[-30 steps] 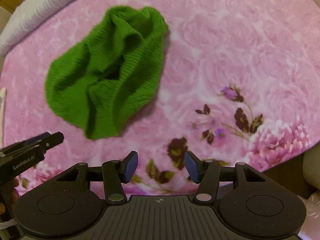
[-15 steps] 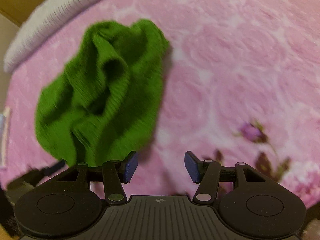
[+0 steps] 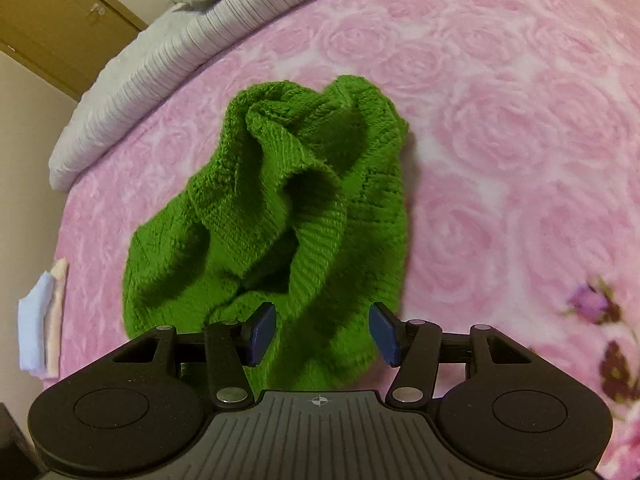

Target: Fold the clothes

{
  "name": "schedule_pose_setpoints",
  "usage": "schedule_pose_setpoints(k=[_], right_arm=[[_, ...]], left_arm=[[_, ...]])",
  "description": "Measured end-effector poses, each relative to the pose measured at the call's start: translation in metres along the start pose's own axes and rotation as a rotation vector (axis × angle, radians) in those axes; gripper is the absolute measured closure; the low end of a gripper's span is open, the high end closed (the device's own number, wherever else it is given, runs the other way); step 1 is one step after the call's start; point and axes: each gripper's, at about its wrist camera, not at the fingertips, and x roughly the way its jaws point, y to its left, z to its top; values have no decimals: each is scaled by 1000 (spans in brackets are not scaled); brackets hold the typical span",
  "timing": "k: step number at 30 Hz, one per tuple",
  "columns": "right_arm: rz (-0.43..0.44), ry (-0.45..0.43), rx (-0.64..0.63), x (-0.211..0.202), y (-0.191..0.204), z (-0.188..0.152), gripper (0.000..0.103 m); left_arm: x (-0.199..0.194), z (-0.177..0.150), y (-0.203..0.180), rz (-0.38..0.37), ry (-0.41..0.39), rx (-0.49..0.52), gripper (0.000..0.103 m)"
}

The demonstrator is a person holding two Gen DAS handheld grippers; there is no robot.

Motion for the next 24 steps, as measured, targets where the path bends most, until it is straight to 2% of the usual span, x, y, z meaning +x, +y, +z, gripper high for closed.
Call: schedule_pose_setpoints(k=[2,4,6,7,8,9,12,15,18,21,22,24], right_arm=[[-6,5,0,11,0,1,47],[-19,11,-6,21,0,0,48],[-35,20,-21,27,0,-1,48],[-46,23,-32,29,0,-2,52],[-65,23,-45,29,0,-3,64],[-65,22,-50,26,-1,-4,84],[-91,9,-56,13,-7,-4,97],[-164,-21,-103,-10,-14,-3,98],[-248,-16,-165,-34,-30,-10,98],[-314,70,-215,-37,-53,-28,97],[-312,113,-208,-34,-60,-35,97],[-339,201,-208,-27,-73,-51,97]], left_arm=[[10,3,-7,57,-13,43,76],[20,4,-6,53,12,54,76],[26,3,-2,40,46,48,87],[23,2,3,24,56,24,97],[19,0,10,2,56,-3,97],[14,-1,16,-8,54,-32,98],[-10,-2,37,-2,27,-96,99],[-35,-5,57,-18,13,-191,99],[-45,-22,72,-40,56,-286,99],[-37,-51,79,-69,133,-405,99],[-35,-60,81,-69,154,-439,99],[-32,-68,81,-77,167,-468,97]])
